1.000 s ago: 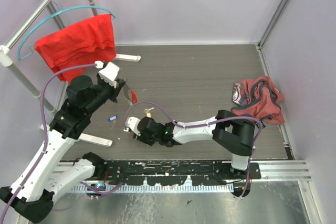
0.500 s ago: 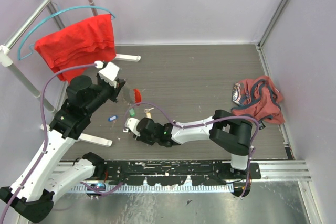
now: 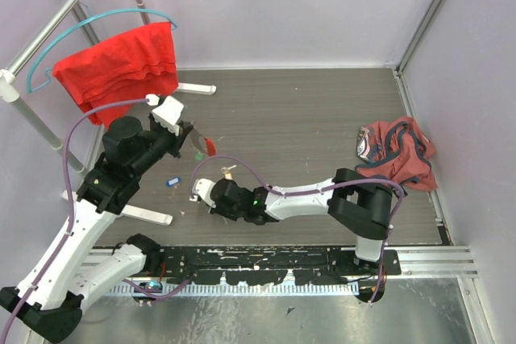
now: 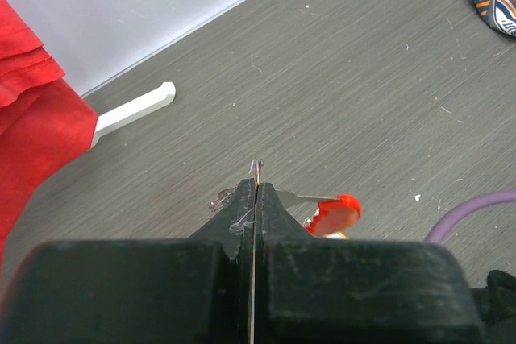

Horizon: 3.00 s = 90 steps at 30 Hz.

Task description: Put the keys on the keyring

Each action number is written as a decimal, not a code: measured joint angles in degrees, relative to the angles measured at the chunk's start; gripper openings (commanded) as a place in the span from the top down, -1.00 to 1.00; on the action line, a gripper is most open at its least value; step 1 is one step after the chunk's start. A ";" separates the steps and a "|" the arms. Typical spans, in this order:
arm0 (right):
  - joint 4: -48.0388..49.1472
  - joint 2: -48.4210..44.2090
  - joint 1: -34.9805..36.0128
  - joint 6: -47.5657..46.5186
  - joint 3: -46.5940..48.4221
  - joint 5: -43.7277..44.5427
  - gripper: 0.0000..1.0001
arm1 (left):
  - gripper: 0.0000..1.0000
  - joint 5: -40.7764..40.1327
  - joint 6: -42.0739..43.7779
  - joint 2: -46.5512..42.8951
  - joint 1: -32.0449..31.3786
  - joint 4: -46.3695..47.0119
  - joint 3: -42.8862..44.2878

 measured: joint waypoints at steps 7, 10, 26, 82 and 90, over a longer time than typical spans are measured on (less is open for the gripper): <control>-0.83 -10.34 -1.73 2.10 -1.42 -2.45 0.98 | 1.00 0.15 0.00 -0.04 0.02 0.00 0.00; -0.81 -17.35 -4.46 3.67 -2.78 -5.66 0.98 | 1.00 0.50 0.00 -0.07 0.02 -0.02 0.00; -1.77 -37.46 -16.20 11.96 -7.19 -21.66 0.98 | 1.00 7.63 -0.96 -0.39 0.02 -0.02 0.09; -36.28 -53.64 -18.75 1.46 21.31 -35.19 0.98 | 1.00 -2.36 20.87 15.06 -43.15 -10.80 26.05; -34.05 -53.33 -18.75 1.49 20.72 -34.18 0.98 | 1.00 -2.32 20.85 15.06 -43.15 -10.80 25.94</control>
